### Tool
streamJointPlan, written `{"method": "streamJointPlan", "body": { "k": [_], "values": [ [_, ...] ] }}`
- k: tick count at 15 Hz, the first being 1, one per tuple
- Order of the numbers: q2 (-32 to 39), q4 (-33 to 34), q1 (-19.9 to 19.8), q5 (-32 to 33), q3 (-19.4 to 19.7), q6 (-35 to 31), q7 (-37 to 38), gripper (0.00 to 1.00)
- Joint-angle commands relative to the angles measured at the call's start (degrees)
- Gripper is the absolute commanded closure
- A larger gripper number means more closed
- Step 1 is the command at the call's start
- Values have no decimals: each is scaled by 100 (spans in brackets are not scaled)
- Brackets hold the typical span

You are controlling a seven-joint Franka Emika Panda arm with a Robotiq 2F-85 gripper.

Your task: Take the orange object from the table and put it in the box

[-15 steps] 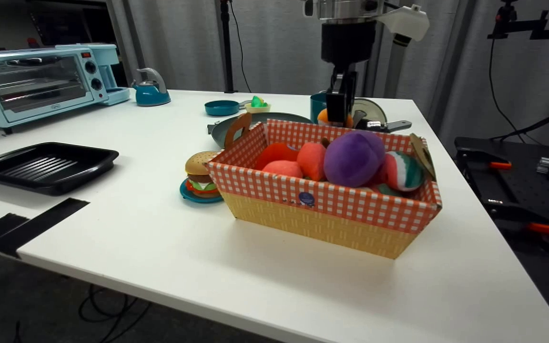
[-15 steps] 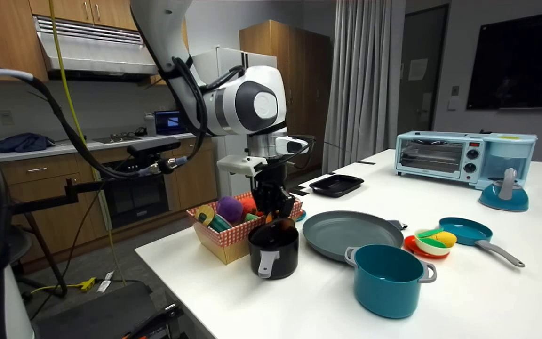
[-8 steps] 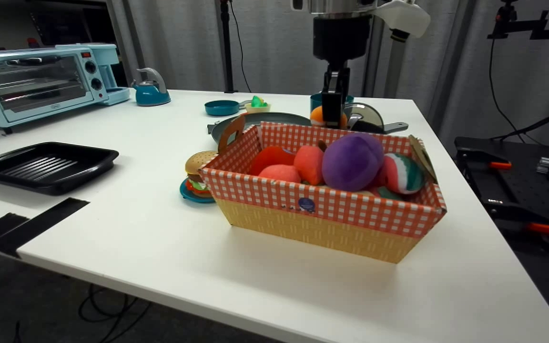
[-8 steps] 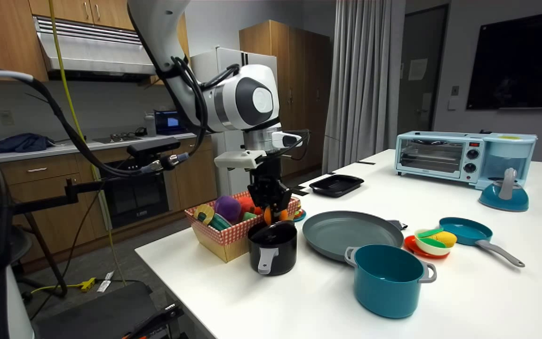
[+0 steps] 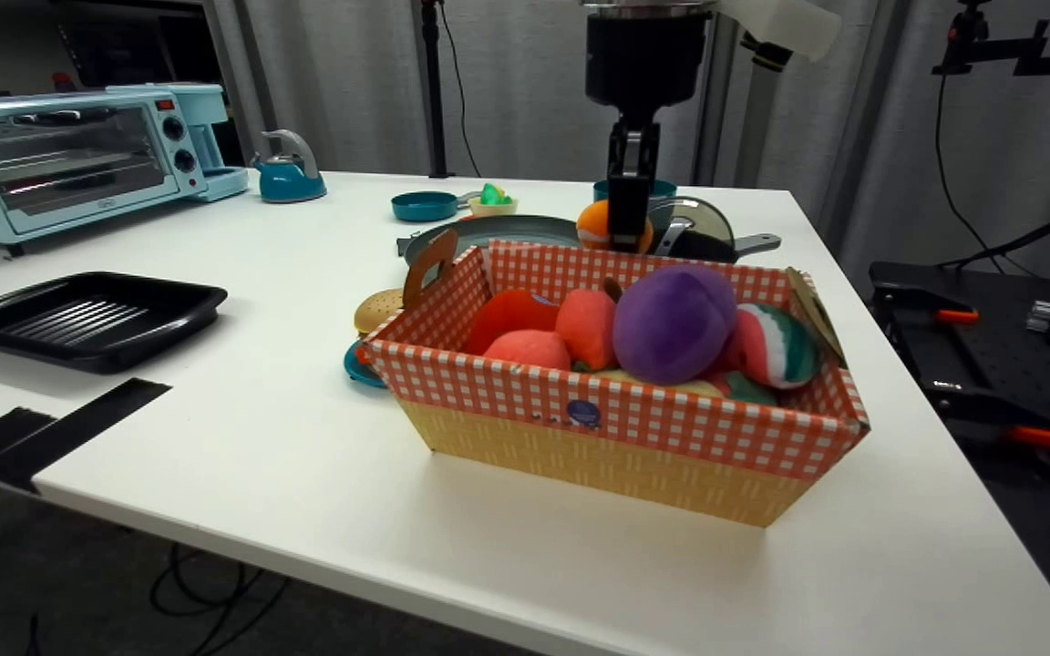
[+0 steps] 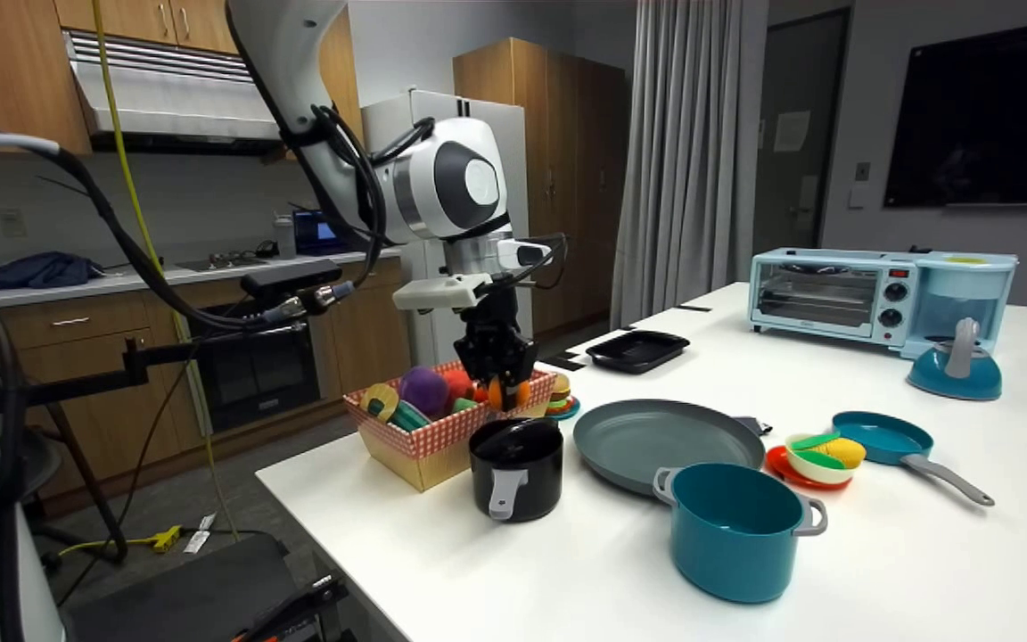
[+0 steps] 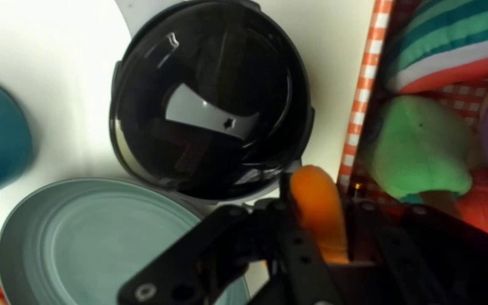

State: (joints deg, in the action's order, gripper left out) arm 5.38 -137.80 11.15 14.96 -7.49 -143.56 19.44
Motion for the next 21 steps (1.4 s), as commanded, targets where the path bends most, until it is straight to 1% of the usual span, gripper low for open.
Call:
{"method": "streamJointPlan", "body": {
  "k": [1, 7, 12, 21],
  "values": [
    [-78, 134, 123, 338, -56, 227, 127, 95],
    [-142, 232, 202, 706, -112, 281, 169, 95],
    [-20, 258, 251, 582, -206, 328, 55, 95],
    [158, 302, 441, 668, -368, 653, 9, 95]
  ]
}}
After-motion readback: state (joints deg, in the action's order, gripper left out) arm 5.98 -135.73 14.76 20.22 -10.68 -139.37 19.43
